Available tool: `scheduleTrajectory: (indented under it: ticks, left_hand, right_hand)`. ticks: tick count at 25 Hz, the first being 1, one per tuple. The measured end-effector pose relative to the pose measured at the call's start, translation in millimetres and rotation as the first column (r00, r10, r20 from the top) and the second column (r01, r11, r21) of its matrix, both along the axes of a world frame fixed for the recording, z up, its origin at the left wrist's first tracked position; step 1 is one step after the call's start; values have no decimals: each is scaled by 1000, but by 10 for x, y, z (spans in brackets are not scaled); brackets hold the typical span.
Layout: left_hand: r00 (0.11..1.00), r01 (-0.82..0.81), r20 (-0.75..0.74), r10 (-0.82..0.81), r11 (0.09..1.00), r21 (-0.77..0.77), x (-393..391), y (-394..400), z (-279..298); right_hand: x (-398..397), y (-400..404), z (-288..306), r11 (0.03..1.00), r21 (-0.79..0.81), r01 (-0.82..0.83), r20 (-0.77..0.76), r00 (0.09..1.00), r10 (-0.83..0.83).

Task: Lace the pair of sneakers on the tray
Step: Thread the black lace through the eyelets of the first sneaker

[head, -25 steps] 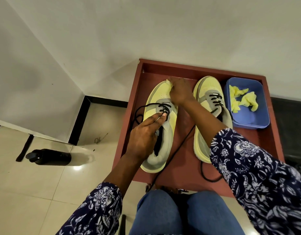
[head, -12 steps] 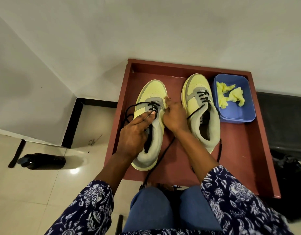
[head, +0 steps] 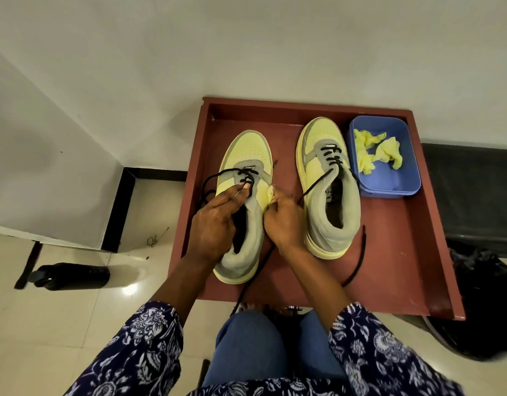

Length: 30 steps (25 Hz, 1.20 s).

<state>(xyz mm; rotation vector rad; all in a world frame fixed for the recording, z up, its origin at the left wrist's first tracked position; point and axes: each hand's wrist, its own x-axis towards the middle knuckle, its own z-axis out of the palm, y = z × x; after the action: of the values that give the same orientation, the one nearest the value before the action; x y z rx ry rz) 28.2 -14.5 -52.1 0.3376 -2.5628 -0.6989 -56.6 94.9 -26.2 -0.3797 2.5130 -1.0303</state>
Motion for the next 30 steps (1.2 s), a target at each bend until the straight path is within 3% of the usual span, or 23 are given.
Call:
scheduleTrajectory:
  ticks: [7,13,21,30]
  left_hand:
    - [1000,-14,26,14,1000,4,-5,5,8]
    - [999,-21,29,21,1000,-3,-9,14,21]
    - [998,-30,55,30,1000,-8,-3,24,39]
    - [994,-67,83,66,998,5,-18,55,60]
  right_hand:
    - [-485,-282,-41,984,-80,159,57,986,-155]
    - [-310,-179,-26,992,-81,99,33,995,-96]
    - [294,124,-56,996,-65,52,172,984,-40]
    - [624,327,-236,998,-66,-7,175,984,19]
